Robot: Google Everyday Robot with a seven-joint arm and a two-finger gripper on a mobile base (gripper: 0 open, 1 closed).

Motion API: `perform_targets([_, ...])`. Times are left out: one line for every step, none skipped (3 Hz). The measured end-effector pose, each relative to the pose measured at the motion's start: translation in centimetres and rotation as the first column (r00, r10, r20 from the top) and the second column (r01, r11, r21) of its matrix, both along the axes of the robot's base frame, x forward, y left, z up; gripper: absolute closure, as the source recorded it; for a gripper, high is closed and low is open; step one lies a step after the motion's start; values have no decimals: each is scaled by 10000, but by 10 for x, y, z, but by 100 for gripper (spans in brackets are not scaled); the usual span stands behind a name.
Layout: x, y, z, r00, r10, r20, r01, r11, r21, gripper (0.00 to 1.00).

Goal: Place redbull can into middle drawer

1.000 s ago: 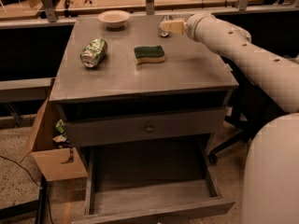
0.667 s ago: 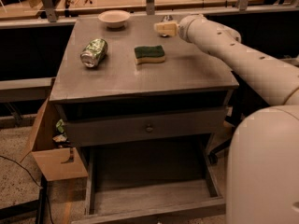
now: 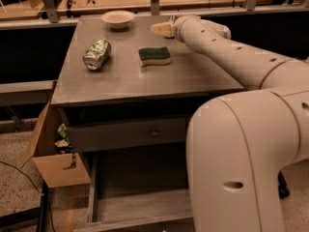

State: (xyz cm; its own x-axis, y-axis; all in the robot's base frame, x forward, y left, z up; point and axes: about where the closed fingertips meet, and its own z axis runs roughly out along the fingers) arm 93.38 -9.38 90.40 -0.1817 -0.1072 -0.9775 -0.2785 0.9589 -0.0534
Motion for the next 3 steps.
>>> perform_targets([25,14,-17,9997,-192,136,185,9987,484,0])
perform_targets([42,25,-23,9991,-249,338,223,9969,749,0])
perform_targets([58,37,-29,9983,-393,427,357,9959,834,0])
